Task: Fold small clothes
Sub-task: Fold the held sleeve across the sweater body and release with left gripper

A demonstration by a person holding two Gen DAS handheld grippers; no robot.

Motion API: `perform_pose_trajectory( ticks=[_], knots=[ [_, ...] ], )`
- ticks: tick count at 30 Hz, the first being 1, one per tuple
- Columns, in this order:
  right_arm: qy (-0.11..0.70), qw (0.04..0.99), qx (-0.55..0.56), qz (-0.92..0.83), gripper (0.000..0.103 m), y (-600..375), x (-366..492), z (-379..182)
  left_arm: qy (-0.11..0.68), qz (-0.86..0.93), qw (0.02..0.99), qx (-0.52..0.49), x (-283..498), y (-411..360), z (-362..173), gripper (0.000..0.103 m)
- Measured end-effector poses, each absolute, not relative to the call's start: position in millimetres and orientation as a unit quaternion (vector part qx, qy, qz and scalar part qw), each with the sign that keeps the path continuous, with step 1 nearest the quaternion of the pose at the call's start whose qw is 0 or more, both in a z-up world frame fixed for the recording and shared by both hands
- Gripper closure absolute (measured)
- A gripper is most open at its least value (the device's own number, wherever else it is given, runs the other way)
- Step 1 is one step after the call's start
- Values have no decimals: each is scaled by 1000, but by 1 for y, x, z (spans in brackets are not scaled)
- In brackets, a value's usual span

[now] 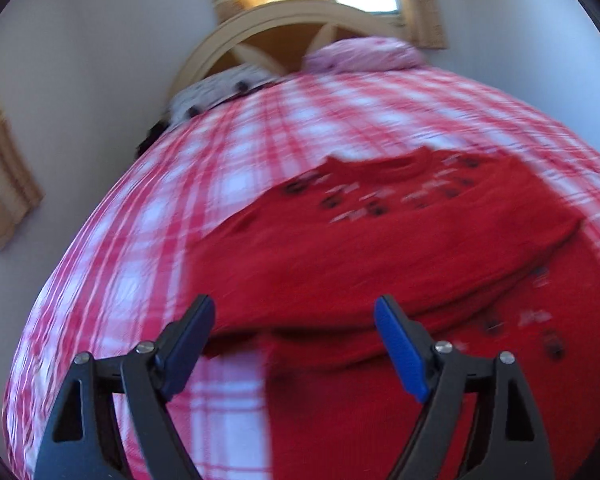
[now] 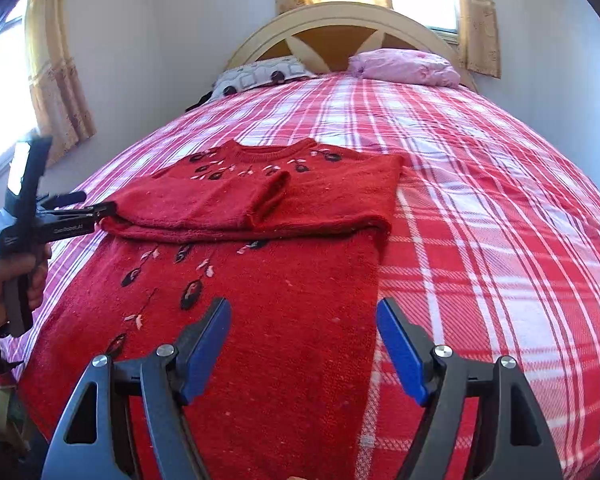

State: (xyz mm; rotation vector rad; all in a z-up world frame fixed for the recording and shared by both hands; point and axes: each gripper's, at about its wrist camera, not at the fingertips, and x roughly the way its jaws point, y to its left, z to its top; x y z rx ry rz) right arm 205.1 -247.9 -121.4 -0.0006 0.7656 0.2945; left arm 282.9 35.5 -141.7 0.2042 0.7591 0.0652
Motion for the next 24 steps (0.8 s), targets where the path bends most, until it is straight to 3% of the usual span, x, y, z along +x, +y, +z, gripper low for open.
perform_pose_trajectory(
  ticks=[6, 17, 21, 24],
  knots=[
    [396, 901, 13, 176, 28, -235, 248, -100, 425, 82, 901, -6, 296, 107, -174, 19],
    [427, 889, 12, 166, 28, -201, 309, -103, 391, 60, 916, -62, 270, 117, -157, 18],
    [444, 879, 20, 174, 28, -187, 325, -116, 383, 25, 920, -75, 265, 114, -149, 8],
    [456, 874, 26, 167, 28, -181, 342, -125, 392, 5, 918, -59, 275, 97, -155, 8]
  ],
)
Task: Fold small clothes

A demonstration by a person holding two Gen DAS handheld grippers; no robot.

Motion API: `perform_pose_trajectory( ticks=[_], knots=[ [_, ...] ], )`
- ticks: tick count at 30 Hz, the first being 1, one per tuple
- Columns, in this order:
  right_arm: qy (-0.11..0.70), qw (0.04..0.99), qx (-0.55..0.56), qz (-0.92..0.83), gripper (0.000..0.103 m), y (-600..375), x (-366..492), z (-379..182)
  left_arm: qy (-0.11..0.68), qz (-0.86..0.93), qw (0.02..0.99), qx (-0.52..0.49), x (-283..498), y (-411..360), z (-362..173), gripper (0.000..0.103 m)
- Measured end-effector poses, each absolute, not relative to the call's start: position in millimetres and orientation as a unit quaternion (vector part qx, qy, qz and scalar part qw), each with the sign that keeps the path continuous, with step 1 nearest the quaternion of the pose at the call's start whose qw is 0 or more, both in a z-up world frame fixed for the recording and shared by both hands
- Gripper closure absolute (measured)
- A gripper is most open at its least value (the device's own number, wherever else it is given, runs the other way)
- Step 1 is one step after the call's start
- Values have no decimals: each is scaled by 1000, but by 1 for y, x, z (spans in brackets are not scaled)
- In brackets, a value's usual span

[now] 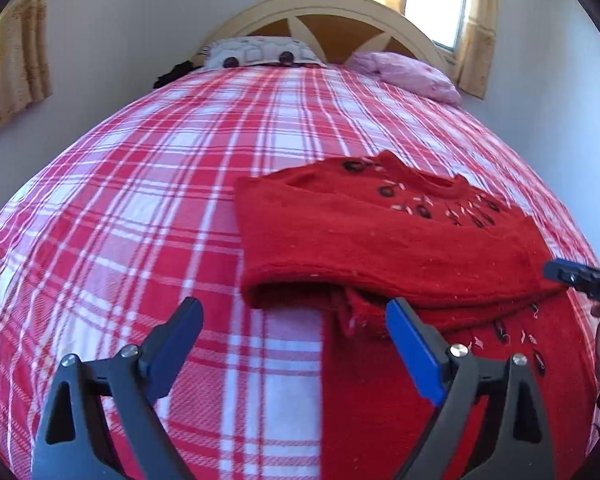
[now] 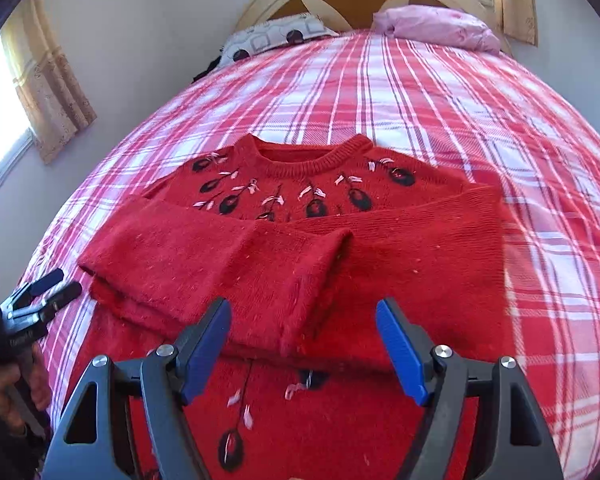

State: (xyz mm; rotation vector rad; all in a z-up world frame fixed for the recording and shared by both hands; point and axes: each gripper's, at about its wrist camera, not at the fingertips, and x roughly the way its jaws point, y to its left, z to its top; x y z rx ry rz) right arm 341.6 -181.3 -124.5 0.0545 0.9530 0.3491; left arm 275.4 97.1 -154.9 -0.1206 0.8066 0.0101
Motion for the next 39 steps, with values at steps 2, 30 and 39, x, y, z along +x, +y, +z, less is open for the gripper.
perform_pose_trajectory(
  ticks=[2, 30, 39],
  knots=[
    [464, 870, 38, 165, 28, -181, 352, -128, 405, 4, 914, -32, 287, 87, -164, 8],
    [428, 894, 64, 117, 94, -257, 367, -101, 430, 46, 896, -98, 306, 119, -199, 0],
    [452, 886, 69, 77, 94, -276, 373, -133, 430, 46, 896, -98, 306, 119, -199, 0]
  ],
)
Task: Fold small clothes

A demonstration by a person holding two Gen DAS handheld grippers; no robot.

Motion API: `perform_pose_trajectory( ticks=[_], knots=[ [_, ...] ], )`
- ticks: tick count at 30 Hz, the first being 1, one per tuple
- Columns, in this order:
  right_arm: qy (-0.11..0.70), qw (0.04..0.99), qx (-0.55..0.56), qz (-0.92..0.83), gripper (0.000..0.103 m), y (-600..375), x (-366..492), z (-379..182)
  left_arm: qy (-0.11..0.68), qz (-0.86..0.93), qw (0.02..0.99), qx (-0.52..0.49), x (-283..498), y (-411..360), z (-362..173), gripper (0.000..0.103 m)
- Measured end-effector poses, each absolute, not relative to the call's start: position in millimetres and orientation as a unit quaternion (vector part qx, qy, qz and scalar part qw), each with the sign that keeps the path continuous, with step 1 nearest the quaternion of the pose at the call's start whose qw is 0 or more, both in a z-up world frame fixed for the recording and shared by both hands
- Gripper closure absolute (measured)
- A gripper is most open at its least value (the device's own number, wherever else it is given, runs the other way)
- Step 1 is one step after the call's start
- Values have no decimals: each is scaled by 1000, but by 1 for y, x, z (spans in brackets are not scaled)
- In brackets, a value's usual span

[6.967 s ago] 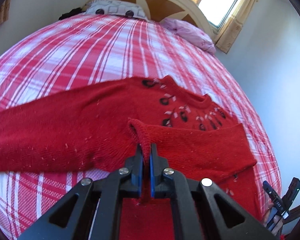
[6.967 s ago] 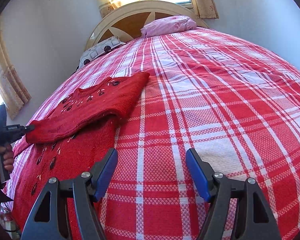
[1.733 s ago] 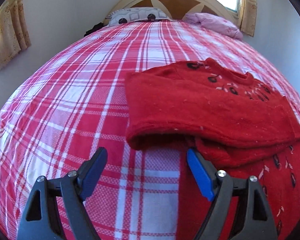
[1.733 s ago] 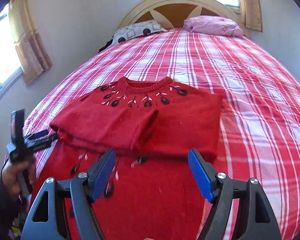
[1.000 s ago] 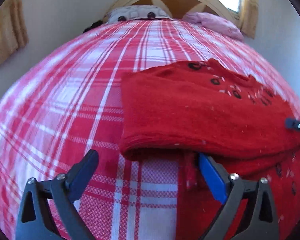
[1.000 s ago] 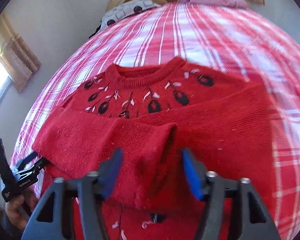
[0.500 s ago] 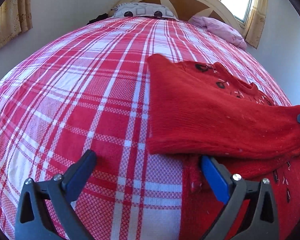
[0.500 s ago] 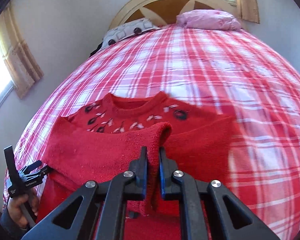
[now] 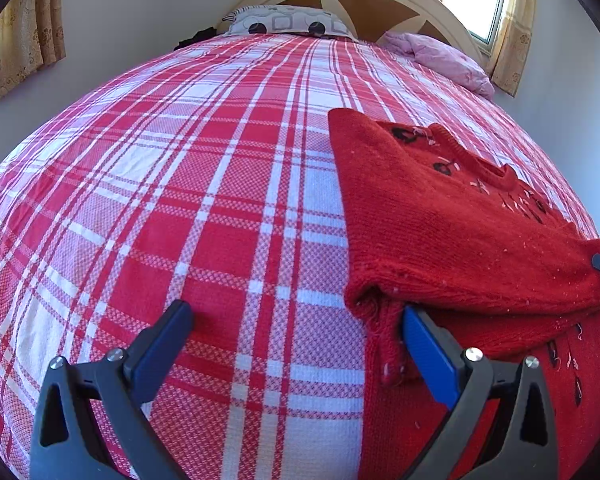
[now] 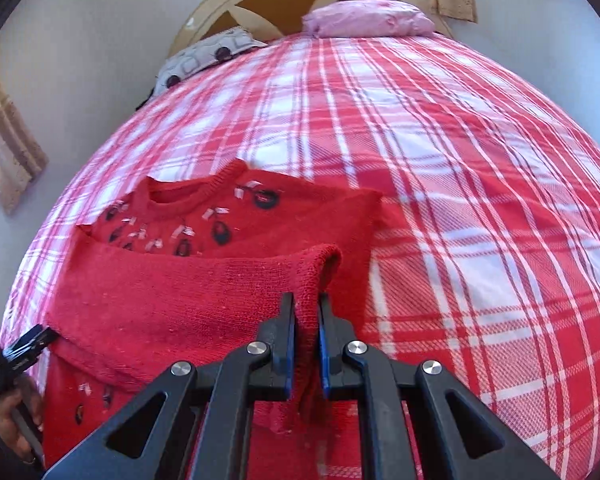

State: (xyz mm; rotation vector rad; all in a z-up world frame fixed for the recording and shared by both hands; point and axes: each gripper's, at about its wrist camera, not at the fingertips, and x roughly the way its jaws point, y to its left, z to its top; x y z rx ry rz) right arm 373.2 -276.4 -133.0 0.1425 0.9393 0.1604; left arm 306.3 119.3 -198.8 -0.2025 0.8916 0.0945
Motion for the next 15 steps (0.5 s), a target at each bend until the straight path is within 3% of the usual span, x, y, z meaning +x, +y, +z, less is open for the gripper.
perform_pose_trajectory(
  ticks=[13, 15],
  knots=[
    [465, 881, 71, 53, 94, -284, 376, -150, 431, 46, 896, -96, 307, 119, -199, 0],
    [464, 880, 88, 53, 88, -289, 374, -148, 431, 45, 896, -97, 306, 120, -199, 0]
  ],
)
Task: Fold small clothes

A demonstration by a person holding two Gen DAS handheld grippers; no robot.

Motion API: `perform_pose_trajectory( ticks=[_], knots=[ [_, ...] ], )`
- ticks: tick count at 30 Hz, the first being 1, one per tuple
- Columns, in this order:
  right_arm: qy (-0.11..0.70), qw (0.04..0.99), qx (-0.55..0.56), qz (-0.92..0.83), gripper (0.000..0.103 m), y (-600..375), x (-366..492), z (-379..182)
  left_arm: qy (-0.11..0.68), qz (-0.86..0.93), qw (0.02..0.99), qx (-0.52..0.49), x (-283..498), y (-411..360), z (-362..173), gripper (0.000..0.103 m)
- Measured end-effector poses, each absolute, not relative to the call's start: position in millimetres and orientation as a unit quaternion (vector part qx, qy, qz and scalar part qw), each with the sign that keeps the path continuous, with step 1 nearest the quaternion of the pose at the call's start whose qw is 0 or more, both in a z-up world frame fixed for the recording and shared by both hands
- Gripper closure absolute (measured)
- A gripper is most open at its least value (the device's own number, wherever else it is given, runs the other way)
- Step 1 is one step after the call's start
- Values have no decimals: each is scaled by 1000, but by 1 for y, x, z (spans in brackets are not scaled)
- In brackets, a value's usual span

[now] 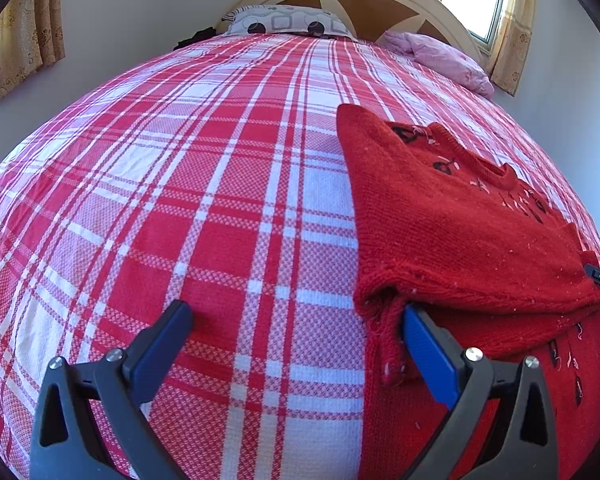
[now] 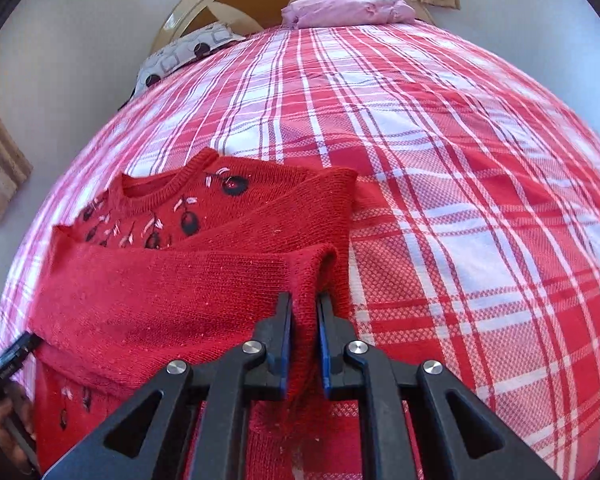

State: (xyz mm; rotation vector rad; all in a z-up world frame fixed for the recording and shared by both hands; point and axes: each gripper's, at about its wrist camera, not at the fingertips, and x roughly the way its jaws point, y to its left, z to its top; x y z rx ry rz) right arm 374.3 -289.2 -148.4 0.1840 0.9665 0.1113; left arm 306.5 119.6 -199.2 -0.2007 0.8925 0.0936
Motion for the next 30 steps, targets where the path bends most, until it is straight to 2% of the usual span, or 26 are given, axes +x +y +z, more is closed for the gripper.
perform_pose_trajectory(
  ticks=[3, 5, 6, 9, 13, 20, 27, 30],
  knots=[
    [449, 889, 86, 37, 74, -294, 363, -136, 418, 42, 901, -111, 300, 125, -194, 0],
    [433, 897, 78, 41, 49, -294, 352, -123, 401, 49, 907, -119, 289, 131, -185, 0],
    [425, 901, 73, 47, 46, -293, 348, -118, 391, 56, 911, -116, 284, 132, -180, 0],
    [400, 913, 43, 69, 46, -281, 337, -102, 357, 68, 926, -100, 274, 134, -161, 0],
    [407, 903, 49, 129, 46, -259, 339, -100, 360, 56, 928, -84, 294, 126, -150, 0],
    [472, 872, 45, 120, 46, -255, 354, -153, 421, 64, 903, -48, 334, 116, -192, 0],
    [436, 891, 27, 124, 46, -248, 331, -125, 406, 58, 910, -65, 315, 119, -177, 0],
    [460, 881, -14, 111, 46, -240, 330, -141, 415, 63, 906, -45, 314, 117, -186, 0]
  ],
)
